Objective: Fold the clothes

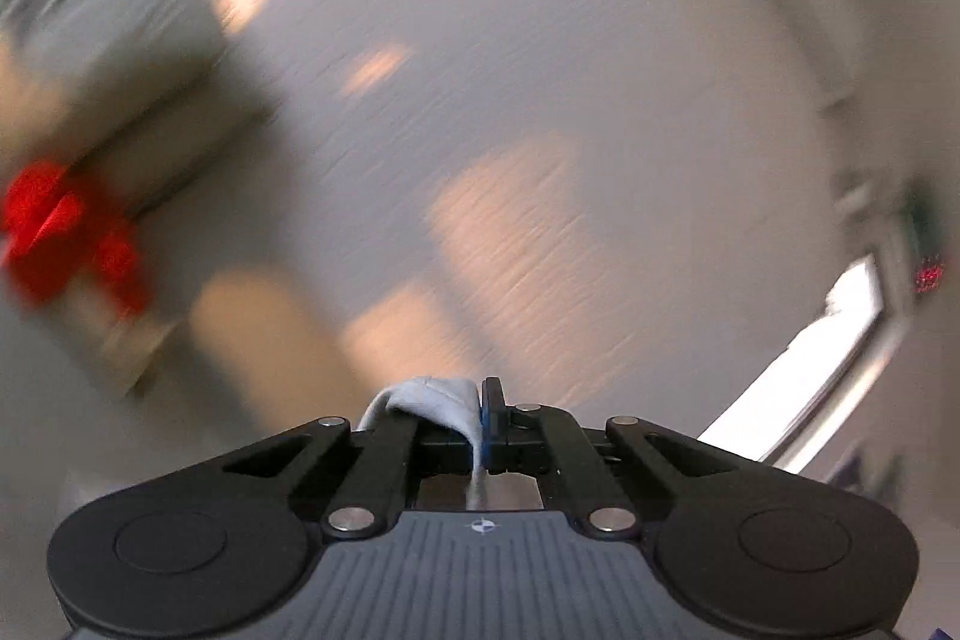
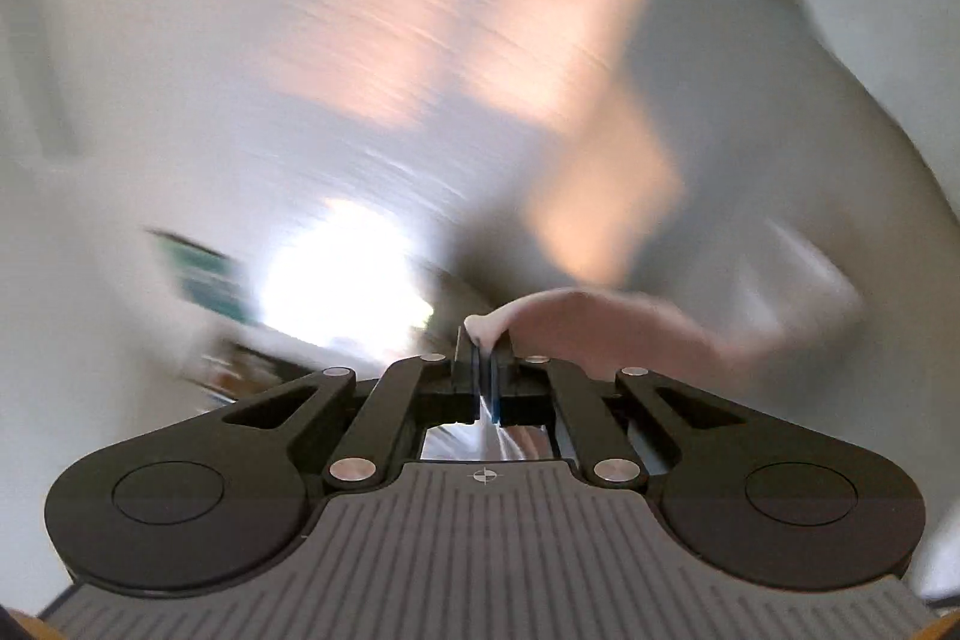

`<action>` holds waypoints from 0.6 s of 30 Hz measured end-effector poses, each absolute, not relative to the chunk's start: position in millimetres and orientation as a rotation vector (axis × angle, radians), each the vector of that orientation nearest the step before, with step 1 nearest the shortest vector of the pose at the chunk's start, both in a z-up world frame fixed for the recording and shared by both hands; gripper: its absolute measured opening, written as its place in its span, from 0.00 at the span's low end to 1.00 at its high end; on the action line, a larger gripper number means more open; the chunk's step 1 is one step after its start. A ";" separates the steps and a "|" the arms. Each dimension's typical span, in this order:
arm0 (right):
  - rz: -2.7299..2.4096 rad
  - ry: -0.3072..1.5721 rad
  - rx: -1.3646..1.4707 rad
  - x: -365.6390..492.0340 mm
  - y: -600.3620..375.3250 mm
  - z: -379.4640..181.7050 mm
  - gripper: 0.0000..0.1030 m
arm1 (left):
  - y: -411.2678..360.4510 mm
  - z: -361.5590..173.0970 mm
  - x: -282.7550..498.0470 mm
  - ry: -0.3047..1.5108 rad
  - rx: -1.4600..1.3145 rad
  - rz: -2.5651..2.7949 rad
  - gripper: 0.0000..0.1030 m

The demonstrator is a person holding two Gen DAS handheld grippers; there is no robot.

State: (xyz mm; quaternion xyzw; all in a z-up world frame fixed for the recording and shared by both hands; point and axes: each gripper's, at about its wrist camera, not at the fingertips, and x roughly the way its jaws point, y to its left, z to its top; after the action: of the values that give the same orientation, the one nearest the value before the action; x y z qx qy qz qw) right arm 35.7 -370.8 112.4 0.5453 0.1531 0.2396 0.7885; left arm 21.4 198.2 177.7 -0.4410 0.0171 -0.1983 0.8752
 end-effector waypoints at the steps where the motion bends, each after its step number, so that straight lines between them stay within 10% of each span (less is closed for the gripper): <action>1: 0.527 0.235 1.147 17.4 -376.5 137.3 0.03 | 198.5 190.3 13.5 -0.002 -0.924 -0.423 0.00; 8: 0.556 -0.015 0.860 -73.8 -371.8 248.4 0.03 | 181.9 235.5 -25.5 -0.139 -0.800 -0.438 0.00; 18: 0.467 0.068 0.882 -54.5 -370.5 244.6 0.03 | 191.0 223.4 22.5 -0.002 -0.850 -0.462 0.00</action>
State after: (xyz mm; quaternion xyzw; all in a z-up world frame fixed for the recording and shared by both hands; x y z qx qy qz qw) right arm -54.5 -370.5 244.6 0.4227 0.0324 0.2240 0.8775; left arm 22.5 191.0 223.4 -0.4085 -0.0009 -0.2223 0.8853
